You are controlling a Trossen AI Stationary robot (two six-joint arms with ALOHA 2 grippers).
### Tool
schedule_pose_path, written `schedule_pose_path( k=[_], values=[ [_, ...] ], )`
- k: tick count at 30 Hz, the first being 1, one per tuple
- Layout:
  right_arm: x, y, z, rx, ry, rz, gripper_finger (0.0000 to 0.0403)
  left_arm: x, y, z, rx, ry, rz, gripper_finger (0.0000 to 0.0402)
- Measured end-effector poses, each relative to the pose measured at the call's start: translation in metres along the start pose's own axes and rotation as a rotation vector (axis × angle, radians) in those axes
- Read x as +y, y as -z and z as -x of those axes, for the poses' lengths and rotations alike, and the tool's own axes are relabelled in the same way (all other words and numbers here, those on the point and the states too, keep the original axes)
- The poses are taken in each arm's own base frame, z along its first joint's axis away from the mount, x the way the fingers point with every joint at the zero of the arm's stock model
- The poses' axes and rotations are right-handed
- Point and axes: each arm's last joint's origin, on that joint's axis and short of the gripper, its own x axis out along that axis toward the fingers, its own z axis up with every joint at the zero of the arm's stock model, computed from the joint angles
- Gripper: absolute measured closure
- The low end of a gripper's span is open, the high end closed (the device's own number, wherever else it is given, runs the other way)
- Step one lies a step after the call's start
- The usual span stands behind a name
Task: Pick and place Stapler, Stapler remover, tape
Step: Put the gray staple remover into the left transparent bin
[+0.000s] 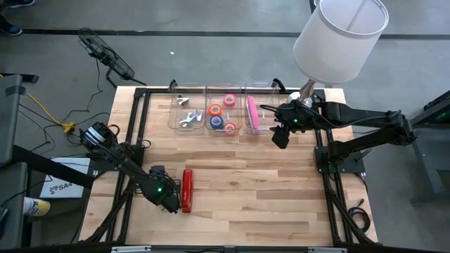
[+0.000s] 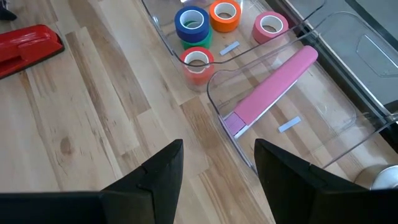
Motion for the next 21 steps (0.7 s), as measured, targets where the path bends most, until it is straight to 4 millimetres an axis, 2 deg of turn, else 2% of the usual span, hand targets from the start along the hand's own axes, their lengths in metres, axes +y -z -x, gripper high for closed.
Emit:
schedule_pose_path(
  k=[11, 21],
  values=[
    [-0.0001, 0.0, 0.0, -0.001, 0.003, 0.0, 0.0214, 0.0002, 0.0004, 0.0, 0.008, -0.007, -0.034, 0.0286],
    [-0.0004, -0.0002, 0.0, -0.005, 0.015, -0.002, 0.0214, -0.0002, -0.0007, 0.0024, -0.002, 0.033, -0.059, 0.0283]
  ],
)
